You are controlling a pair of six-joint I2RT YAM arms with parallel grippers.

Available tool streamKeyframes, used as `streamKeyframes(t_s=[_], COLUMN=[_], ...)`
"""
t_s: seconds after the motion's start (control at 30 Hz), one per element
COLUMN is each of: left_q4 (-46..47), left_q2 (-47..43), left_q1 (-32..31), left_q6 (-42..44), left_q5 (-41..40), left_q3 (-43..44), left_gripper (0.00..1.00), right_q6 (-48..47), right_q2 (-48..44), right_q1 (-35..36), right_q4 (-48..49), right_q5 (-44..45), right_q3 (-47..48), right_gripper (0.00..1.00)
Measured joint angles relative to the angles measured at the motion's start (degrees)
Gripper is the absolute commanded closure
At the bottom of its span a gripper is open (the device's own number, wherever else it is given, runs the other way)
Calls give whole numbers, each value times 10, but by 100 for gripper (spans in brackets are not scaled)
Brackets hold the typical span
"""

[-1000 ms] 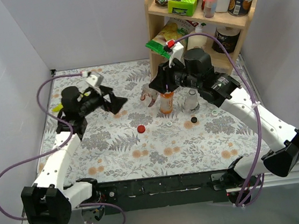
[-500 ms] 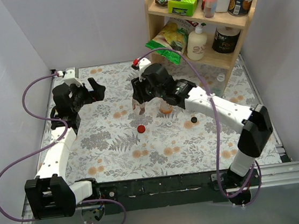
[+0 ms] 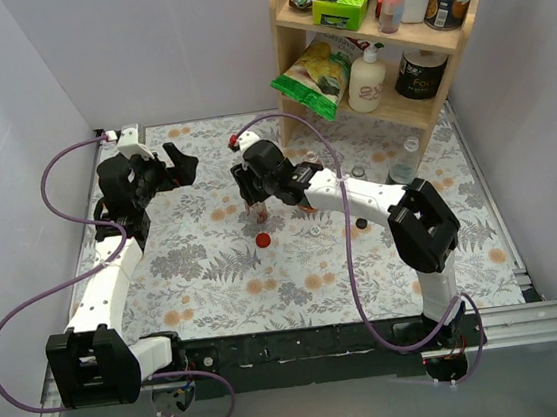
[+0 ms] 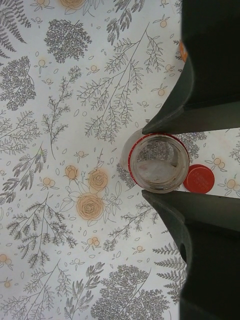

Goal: Unscrew the bottle caps

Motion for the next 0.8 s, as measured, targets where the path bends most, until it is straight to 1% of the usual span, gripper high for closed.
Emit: streamKeyframes(t_s=[0.3, 0.4, 0.43, 0.5, 0.53, 0.63, 0.7, 0.77, 0.8], left_q4=[0, 0, 0, 0, 0, 1, 2, 2, 2], left_q2=[0, 0, 0, 0, 0, 0, 0, 0, 0], left_q1=[0, 0, 0, 0, 0, 0, 0, 0, 0], left_q6=[0, 0, 0, 0, 0, 0, 0, 0, 0], left_q5=[6, 9, 10, 12, 13, 15, 16, 16, 16], left_q3=[0, 0, 0, 0, 0, 0, 0, 0, 0], left_gripper=[2, 2, 2, 2, 2, 2, 2, 2, 2], right_q6=[-14, -16, -16, -16, -16, -14, -14, -14, -14], right_q2=[0, 0, 0, -3, -4, -7, -8, -9, -9], right_q1=[26, 33, 35, 38, 39, 39, 39, 39, 39], right_q4=[14, 29, 36, 47, 52, 57, 56, 54, 53], right_q5=[41, 59, 64, 73, 75, 77, 77, 76, 76], right_q3=[-8, -21, -24, -33, -36, -41, -41, -41, -41], right_gripper=[99, 93, 82, 69, 58, 46, 43, 37, 32])
